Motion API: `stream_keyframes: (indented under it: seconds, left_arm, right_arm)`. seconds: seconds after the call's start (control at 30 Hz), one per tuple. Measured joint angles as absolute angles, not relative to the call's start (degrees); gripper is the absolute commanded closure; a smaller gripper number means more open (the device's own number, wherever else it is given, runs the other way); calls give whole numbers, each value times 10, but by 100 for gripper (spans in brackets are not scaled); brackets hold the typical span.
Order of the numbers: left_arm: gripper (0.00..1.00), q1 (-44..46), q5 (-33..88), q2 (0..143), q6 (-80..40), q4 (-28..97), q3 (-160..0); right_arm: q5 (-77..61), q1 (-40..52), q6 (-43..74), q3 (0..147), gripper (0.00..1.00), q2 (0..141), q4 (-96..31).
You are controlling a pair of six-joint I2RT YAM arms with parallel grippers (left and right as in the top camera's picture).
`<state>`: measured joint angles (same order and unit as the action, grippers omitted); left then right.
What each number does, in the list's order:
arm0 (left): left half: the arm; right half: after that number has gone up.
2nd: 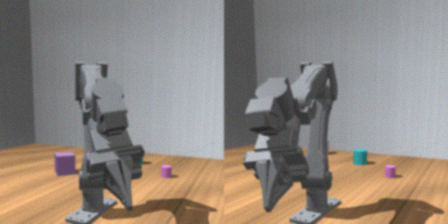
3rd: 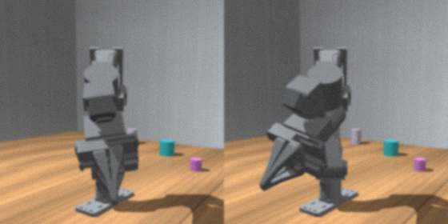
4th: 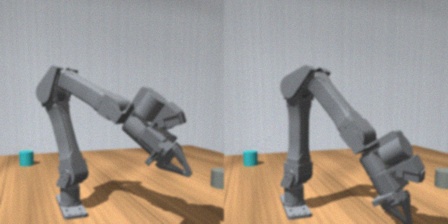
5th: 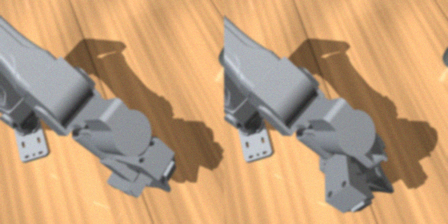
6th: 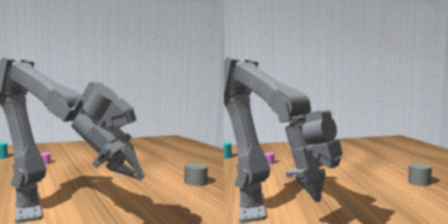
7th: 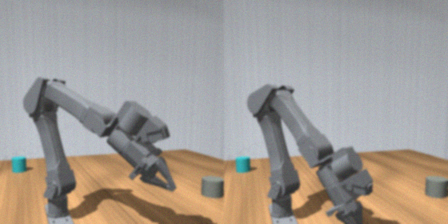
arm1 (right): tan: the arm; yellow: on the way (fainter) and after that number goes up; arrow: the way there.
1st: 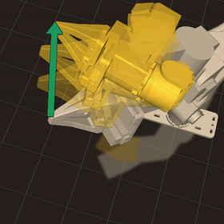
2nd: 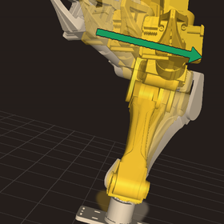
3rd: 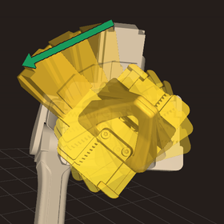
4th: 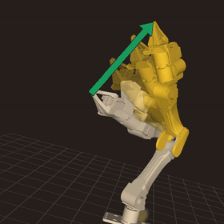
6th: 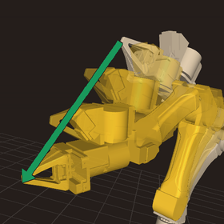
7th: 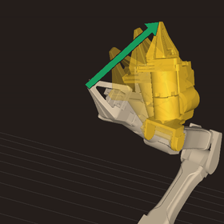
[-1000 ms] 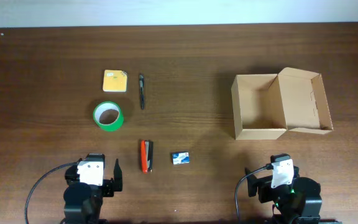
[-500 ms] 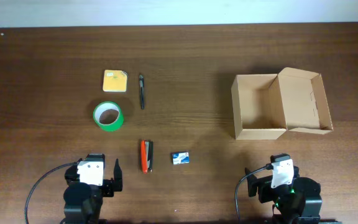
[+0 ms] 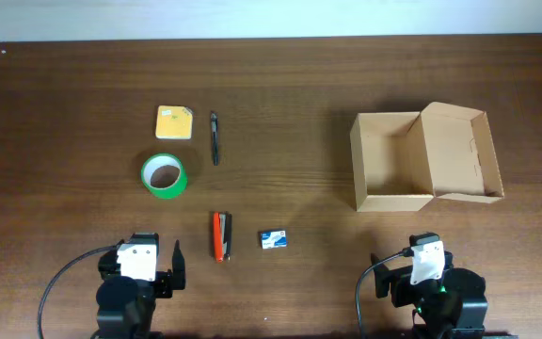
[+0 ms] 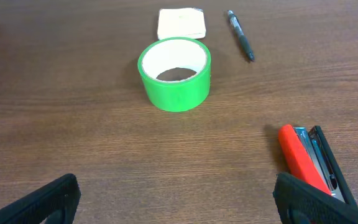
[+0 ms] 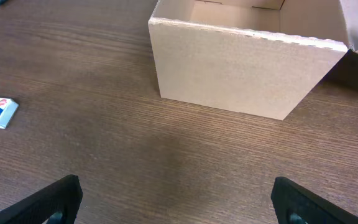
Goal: Pack container
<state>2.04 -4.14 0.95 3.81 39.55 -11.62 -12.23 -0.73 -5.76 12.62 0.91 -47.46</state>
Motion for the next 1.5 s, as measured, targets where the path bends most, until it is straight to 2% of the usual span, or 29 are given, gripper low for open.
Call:
stream_keyframes:
  seconds: [0.8,0.93,1.17,1.5]
  left_arm:
    - [0,20,-42,10,38,396,-116]
    - [1,20,-42,9,38,396,-116]
    - [0,20,-42,9,38,396,-114]
    - [0,21,-46,9,38,396,-113]
  right_arm:
    - [-122,-7,-46,140,1,41,-470]
    - [-123,-8,-37,225,1,150,-470]
    - [-136,-8,-31,476,1,389,-506]
    - [-161,-4,-30,772,1,728,-610]
